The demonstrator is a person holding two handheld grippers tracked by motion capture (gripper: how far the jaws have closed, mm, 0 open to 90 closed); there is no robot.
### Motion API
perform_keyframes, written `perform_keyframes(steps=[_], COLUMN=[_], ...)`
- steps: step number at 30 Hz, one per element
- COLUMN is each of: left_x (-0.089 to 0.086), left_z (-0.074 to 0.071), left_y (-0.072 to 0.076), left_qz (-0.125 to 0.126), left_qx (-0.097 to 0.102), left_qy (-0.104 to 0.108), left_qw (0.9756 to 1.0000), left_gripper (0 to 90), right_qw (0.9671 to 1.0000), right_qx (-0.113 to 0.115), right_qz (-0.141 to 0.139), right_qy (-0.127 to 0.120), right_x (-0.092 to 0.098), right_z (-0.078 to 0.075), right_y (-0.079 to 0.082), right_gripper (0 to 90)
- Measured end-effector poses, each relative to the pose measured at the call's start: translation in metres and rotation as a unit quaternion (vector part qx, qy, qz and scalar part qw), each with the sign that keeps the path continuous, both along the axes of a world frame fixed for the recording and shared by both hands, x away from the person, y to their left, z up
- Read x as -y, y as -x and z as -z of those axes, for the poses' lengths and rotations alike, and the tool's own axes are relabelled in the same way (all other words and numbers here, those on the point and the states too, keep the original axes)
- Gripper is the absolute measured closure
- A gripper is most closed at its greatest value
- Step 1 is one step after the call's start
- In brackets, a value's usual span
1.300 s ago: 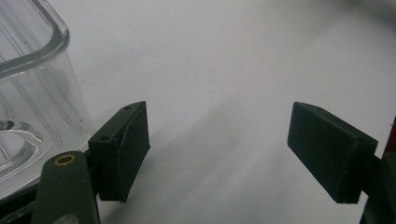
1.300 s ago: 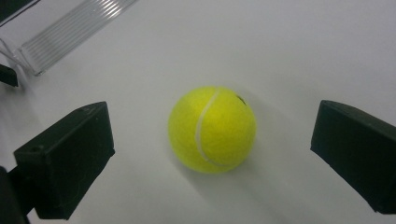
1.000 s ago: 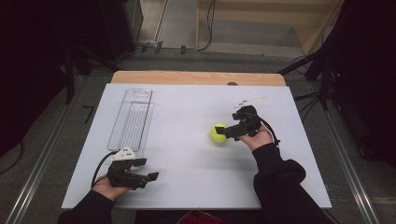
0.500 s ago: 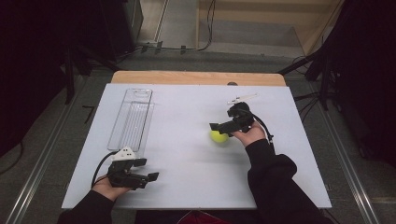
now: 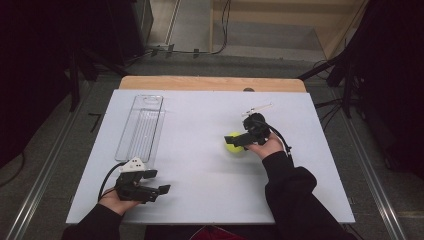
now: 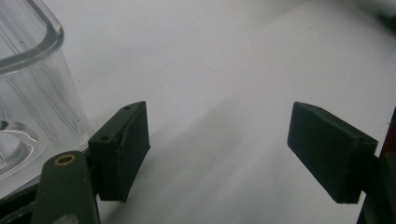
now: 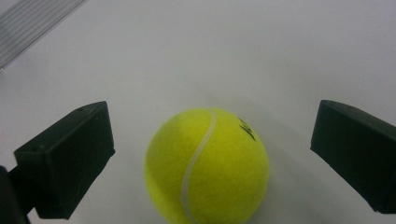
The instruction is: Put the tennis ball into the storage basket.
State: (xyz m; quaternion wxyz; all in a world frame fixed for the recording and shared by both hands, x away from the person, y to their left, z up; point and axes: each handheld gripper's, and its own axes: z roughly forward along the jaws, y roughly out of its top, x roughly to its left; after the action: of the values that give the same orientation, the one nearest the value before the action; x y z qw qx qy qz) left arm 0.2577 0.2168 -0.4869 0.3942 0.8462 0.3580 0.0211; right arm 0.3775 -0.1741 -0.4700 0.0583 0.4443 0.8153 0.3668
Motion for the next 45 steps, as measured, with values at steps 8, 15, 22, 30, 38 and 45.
perform_keyframes(steps=[8, 15, 22, 30, 38, 45], left_x=[0.0, 0.0, 0.0, 0.0, 0.0, 0.0], left_z=[0.0, 0.0, 0.0, 0.0, 0.0, 0.0], left_y=[0.0, 0.0, 0.0, 0.0, 0.0, 0.0], left_qz=[0.001, 0.002, 0.001, 0.002, 0.002, 0.002], left_qx=[0.0, 0.001, 0.001, 0.001, 0.001, 0.001], left_qy=[0.002, 0.003, 0.004, 0.005, 0.005, 0.005], left_qw=[1.0, 1.0, 1.0, 1.0, 1.0, 1.0], left_gripper=[21.6, 21.6, 21.6, 21.6, 21.5, 21.6], right_qw=[0.9999, 0.9998, 0.9997, 0.9993, 0.9991, 0.9992], right_qx=[-0.01, -0.015, -0.015, -0.024, -0.028, -0.026], right_qz=[0.0, 0.002, 0.004, 0.003, -0.005, -0.014], right_qy=[0.005, 0.013, 0.018, 0.028, 0.033, 0.028], right_x=[-0.001, -0.003, -0.004, -0.006, -0.008, -0.008], right_z=[0.008, 0.014, 0.021, 0.029, 0.033, 0.032], right_y=[0.002, 0.004, 0.005, 0.006, 0.007, 0.008], right_gripper=[0.0, 0.0, 0.0, 0.0, 15.1, 23.1])
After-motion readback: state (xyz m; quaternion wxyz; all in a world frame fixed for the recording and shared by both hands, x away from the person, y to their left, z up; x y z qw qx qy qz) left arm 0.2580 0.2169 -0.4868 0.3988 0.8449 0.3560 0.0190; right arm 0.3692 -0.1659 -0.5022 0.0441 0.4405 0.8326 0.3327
